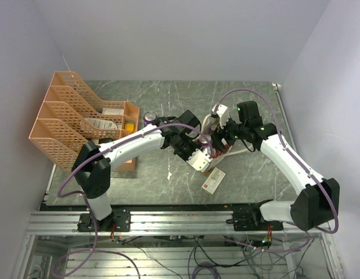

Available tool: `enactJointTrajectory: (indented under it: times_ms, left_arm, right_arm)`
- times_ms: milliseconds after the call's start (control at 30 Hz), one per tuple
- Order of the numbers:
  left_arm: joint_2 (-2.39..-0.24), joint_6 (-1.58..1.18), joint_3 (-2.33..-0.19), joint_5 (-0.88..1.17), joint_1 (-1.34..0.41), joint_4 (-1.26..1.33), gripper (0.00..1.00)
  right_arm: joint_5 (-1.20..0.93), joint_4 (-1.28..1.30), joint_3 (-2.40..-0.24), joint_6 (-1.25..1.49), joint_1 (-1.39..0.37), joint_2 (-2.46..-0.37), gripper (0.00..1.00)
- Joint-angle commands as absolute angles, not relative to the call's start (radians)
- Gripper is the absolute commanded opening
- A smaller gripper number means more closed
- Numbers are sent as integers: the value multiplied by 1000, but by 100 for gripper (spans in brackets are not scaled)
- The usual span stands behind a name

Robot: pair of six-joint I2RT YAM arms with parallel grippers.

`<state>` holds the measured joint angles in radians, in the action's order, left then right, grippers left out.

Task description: Place the beverage into the canvas bag

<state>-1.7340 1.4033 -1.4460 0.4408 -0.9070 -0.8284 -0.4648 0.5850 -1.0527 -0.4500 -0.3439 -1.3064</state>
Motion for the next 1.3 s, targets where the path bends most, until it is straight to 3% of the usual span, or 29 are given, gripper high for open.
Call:
enactJointTrajectory:
  times_ms: [0,333,600,833,1000,1267]
  left_arm:
    - [-1719,1320,-1507,502,-915,-995,19]
    - [-1597,1156,-1470,466,-915,-891,42]
    - [-1450,1009,-1426,350,-903,-838,50]
    - [-1330,881,-1356,321,-708,-718,56]
    - [-1298,714,-1261,172,-589,-526,74]
    - [-1465,495,-1337,117,-416,-479,87]
  right_arm:
    - [-458,562,-1045,-427,-337,-1239,74]
    - [-459,606,-1075,-437,-327,-1198,75]
    - [-553,623,-1114,-421,-211,-1156,75]
    - [-510,620,-1129,-416,-119,-1120,76]
    - [-529,607,-1110,-411,-22,-1084,77]
    - [-628,589,-1081,-384,90,-1012,80]
